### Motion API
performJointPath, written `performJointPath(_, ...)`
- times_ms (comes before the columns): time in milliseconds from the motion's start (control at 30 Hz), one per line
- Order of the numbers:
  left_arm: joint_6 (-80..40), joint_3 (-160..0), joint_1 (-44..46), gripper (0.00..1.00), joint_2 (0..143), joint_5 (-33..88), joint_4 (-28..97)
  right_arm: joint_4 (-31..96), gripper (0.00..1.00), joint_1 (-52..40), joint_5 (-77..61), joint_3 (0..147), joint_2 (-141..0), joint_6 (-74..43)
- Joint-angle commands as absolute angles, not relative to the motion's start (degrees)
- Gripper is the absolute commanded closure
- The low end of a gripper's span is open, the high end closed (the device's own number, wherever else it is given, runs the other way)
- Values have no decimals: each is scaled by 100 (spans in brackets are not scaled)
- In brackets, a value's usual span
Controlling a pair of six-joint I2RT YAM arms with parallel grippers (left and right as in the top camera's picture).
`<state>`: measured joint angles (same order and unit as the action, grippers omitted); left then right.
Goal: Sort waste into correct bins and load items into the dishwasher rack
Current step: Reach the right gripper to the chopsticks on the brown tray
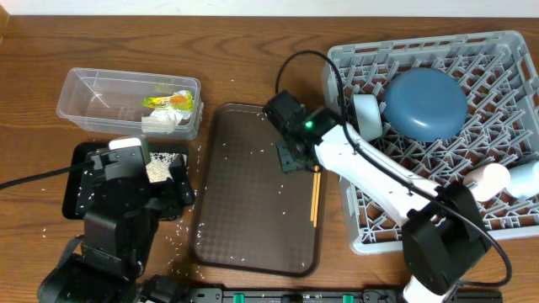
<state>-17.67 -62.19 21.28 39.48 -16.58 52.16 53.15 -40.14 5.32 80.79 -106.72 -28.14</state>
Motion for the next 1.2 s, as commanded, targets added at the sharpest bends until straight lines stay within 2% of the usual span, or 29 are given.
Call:
performJointPath(0, -1726, -6276, 2003, 2, 3962, -2067, 5323, 5089, 57, -3894, 80, 7697, -10619, -3498)
performJointPath(300, -1726, -6274, 2005, 2, 3970, -2064, 5356, 4939, 65, -3378, 272, 7330, -10619, -3752)
performJointPath(467, -1726, -6274, 2005, 2, 3970, -2064, 5356, 4652, 66, -3148, -183, 7102, -10619, -3743)
performJointPath(667, -1726, -6274, 2005, 2, 3970, -2064, 5356, 4477, 67, -3214, -303, 6947, -10619, -3721)
performJointPath(1000, -1726, -6274, 2005, 2, 3970, -2064, 5356, 3691, 78, -3227, -502, 6532, -10663, -3544)
performJointPath(1167, -1726, -6274, 2005, 2, 3970, -2064, 5356, 3721, 84, -3297, -440, 6519, -10689, -3653)
